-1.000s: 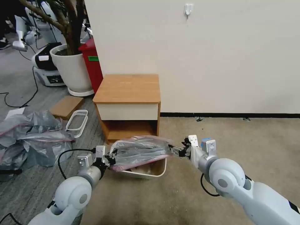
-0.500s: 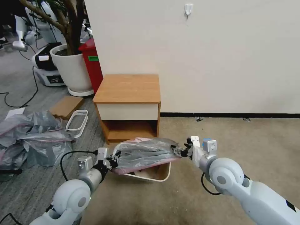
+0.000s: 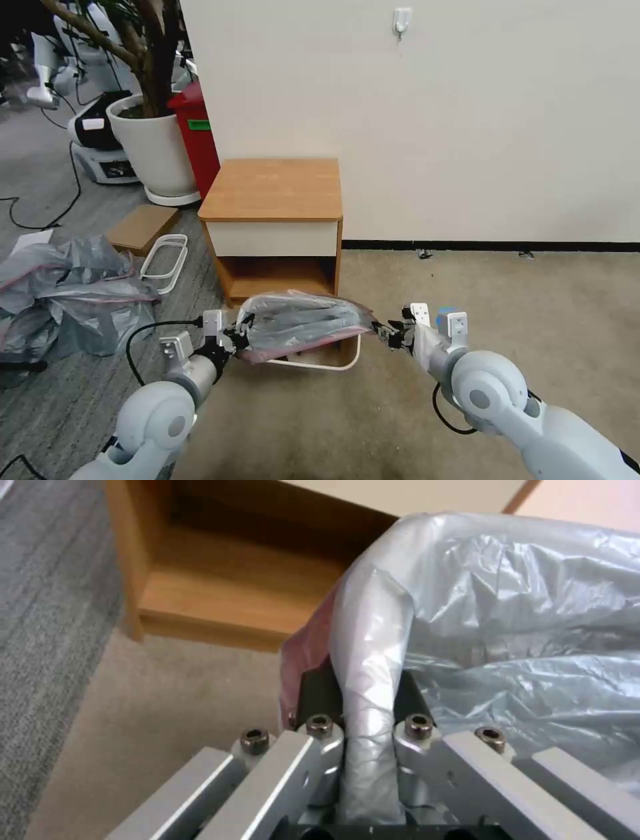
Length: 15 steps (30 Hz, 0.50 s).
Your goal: Pick up the garbage bag from the table and place it over the trash can.
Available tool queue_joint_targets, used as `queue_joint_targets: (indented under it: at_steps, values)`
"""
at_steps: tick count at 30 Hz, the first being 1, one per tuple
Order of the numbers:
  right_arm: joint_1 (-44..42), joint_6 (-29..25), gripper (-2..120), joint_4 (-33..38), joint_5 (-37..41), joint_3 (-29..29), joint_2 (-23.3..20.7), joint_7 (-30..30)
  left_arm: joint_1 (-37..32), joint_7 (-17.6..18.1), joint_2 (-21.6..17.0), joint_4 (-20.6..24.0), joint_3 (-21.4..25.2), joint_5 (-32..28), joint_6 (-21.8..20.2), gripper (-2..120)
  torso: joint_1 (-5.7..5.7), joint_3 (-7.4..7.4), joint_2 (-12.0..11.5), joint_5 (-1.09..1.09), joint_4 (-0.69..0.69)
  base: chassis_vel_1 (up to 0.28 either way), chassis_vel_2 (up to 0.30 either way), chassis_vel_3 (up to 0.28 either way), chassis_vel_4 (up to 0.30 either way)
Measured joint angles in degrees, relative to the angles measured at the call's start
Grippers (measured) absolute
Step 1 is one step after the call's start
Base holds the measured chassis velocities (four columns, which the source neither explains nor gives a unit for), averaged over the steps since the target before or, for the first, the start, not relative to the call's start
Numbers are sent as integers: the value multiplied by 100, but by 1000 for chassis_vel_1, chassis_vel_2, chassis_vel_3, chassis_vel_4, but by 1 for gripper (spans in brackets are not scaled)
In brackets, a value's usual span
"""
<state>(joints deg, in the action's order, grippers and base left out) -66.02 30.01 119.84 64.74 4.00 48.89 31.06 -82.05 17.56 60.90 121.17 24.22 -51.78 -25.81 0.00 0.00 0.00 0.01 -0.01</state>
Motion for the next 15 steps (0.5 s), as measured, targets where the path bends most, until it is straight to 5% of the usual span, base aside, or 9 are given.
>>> queue_joint_targets:
  at_steps: [9, 15]
  values:
    - [-266, -9, 90, 404, 34, 549, 231, 49, 114, 103, 118, -112, 74, -84, 11, 4, 0, 0, 0, -1, 1, 0, 0, 0, 0]
    - [-393, -84, 94, 874, 316, 916, 474, 257, 275, 210, 195, -223, 94, -90, 109, 4, 0, 0, 0, -1, 0, 0, 0, 0, 0]
